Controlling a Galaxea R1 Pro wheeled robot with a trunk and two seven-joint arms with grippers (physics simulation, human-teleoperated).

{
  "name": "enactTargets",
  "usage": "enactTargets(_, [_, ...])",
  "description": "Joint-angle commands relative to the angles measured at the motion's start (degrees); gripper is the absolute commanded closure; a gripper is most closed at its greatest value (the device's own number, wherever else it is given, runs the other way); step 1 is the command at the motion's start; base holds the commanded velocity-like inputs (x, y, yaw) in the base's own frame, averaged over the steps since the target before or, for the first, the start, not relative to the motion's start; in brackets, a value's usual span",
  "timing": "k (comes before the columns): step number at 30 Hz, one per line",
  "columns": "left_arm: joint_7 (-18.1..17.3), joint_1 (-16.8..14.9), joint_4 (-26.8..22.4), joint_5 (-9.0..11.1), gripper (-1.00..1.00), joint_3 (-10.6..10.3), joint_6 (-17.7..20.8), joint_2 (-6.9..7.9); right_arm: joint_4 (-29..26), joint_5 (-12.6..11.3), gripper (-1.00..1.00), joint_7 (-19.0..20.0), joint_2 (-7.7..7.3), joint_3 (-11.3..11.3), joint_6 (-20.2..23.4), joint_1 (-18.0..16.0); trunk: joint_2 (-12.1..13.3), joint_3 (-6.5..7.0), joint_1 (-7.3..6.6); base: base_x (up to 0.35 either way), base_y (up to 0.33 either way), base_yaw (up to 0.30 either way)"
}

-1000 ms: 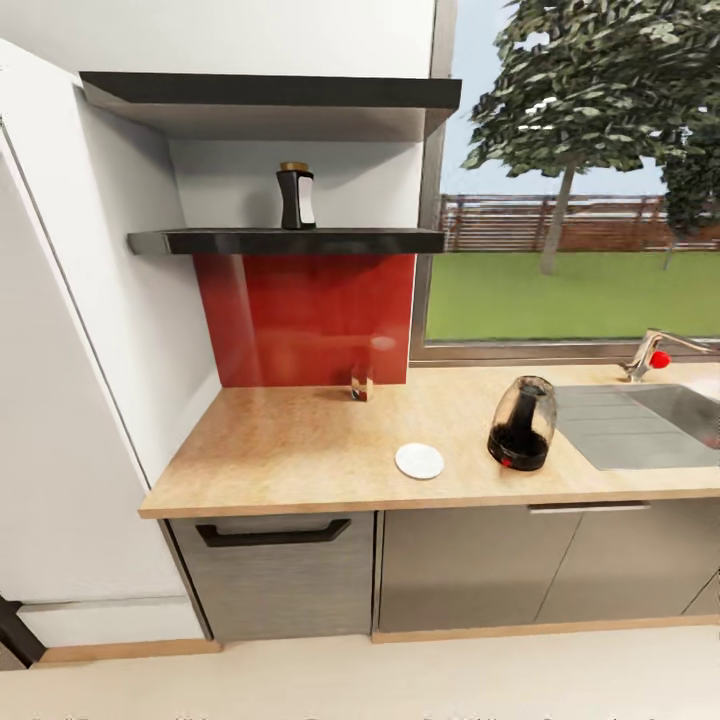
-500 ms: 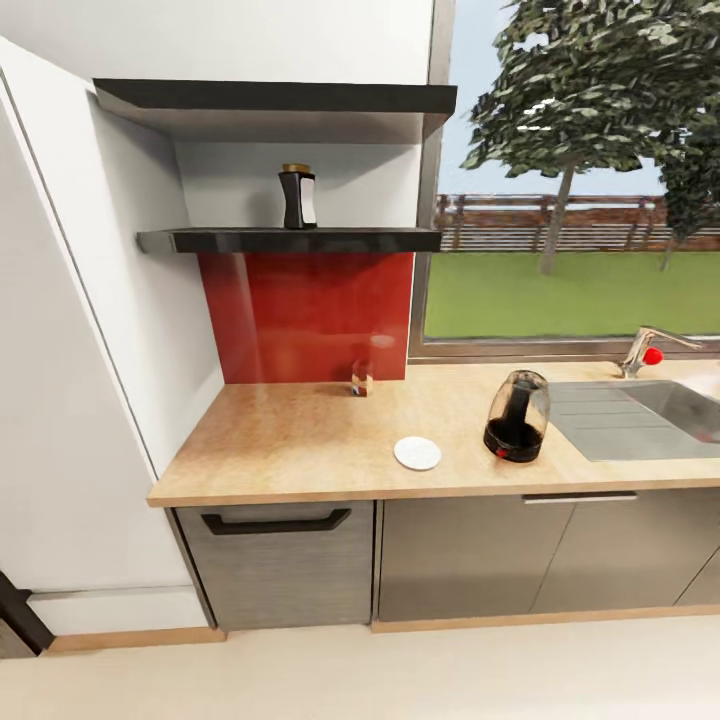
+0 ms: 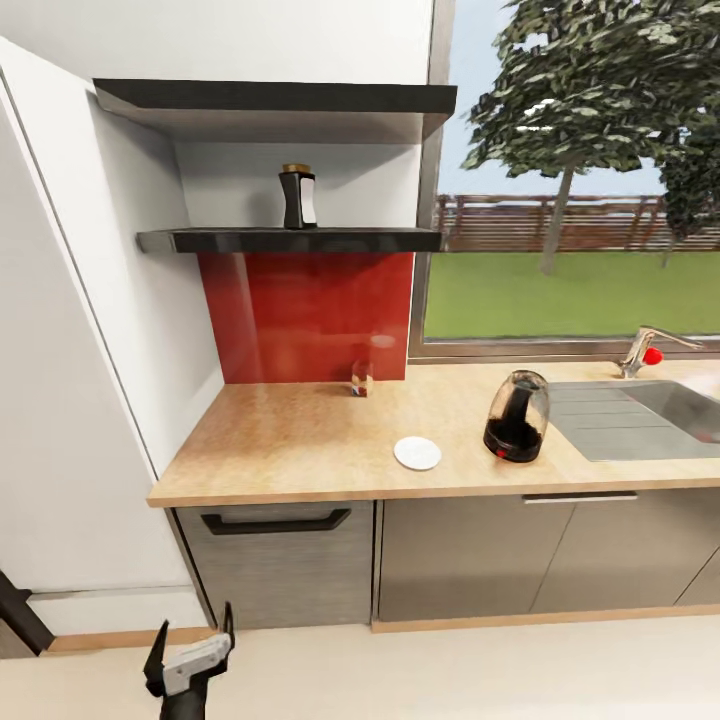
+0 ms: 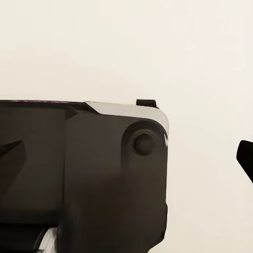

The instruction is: Set up a coffee station on the kitchen countertop: keep the coffee maker on the countertop, move the bottle of coffee from the kitchen shelf to the counter next to the coffee maker, place a paper coffee filter on top of the coffee maker, put the saucer next to the coffee maker with the coffee cup on the saucer, and place the electric kettle next to the coffee maker.

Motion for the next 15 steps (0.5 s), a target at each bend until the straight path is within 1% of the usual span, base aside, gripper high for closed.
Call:
enactTargets(1, [0.2, -1.4, -0.7, -0.3, -1.0, 0.2, -0.1, -0.79, 0.0, -0.4, -1.0, -0.2, 0.01, 0.5, -0.2, -0.1, -0.1, -0.14, 0.03, 0.0, 0.0, 0.0])
enactTargets(4, [0.2, -4.2, -2.1, -0.4, -1.0, 0.2, 0.1, -2.22, 0.0, -0.4, -1.0, -0.2, 0.01, 0.5, -0.2, 0.0, -0.1, -0.14, 0.03, 0.0, 0.0, 0.0])
enactTargets(6, [0.1, -7.4, -3.0, -0.5, -1.0, 0.1, 0.7, -3.56, 0.0, -0.4, -1.0, -0.2, 0.01, 0.5, -0.2, -0.1, -0.1, -0.14, 0.03, 0.0, 0.0, 0.0])
enactTargets(7, [0.1, -8.2, -3.2, -0.5, -1.0, 0.1, 1.0, -3.93, 0.0, -0.4, -1.0, -0.2, 0.03, 0.5, -0.2, -0.1, -0.1, -0.14, 0.03, 0.0, 0.0, 0.0])
enactTargets(8, [0.1, -9.8, -3.7, -0.6, -1.0, -0.2, 1.9, -4.66, 0.0, -0.4, -1.0, -0.2, 0.02, 0.5, -0.2, -0.1, -0.1, -0.14, 0.03, 0.0, 0.0, 0.0])
enactTargets(9, [0.2, -11.2, -4.6, -0.6, -1.0, -0.9, 3.1, -5.26, 0.0, -0.3, -1.0, -0.2, 0.05, 0.5, -0.2, -0.1, -0.1, -0.14, 0.03, 0.0, 0.0, 0.0])
enactTargets(10, [0.4, -12.7, -6.7, -0.6, -1.0, -3.0, 5.4, -5.76, 0.0, -0.3, -1.0, -0.2, 0.07, 0.5, -0.2, -0.1, -0.1, -0.14, 0.03, 0.0, 0.0, 0.0])
enactTargets(11, [0.5, -13.1, -7.5, -0.5, -1.0, -4.0, 6.3, -5.86, 0.0, -0.3, -1.0, -0.2, 0.08, 0.5, -0.2, -0.1, -0.1, -0.14, 0.03, 0.0, 0.0, 0.0])
enactTargets(12, [2.9, -14.9, -16.7, -0.2, -1.0, -13.4, 17.4, -5.91, 0.0, -0.3, -1.0, -0.2, 0.09, 0.5, -0.2, 0.0, -0.1, -0.14, 0.03, 0.0, 0.0, 0.0])
enactTargets(13, [3.9, -15.7, -18.7, -0.1, -1.0, -15.1, 20.7, -5.91, 0.0, -0.3, -1.0, -0.2, 0.1, 0.5, -0.2, -0.1, -0.1, -0.14, 0.03, 0.0, 0.0, 0.0])
enactTargets(14, [4.4, -16.2, -19.6, -0.1, -1.0, -15.8, 22.3, -5.91, 0.0, -0.3, -1.0, -0.2, 0.1, 0.5, -0.2, -0.1, -0.1, -0.14, 0.03, 0.0, 0.0, 0.0])
enactTargets(15, [5.6, -18.0, -22.3, 0.3, -1.0, -17.6, 27.4, -5.91, 0.0, -0.3, -1.0, -0.2, 0.1, 0.5, -0.2, -0.1, -0.1, -0.14, 0.03, 0.0, 0.0, 0.0])
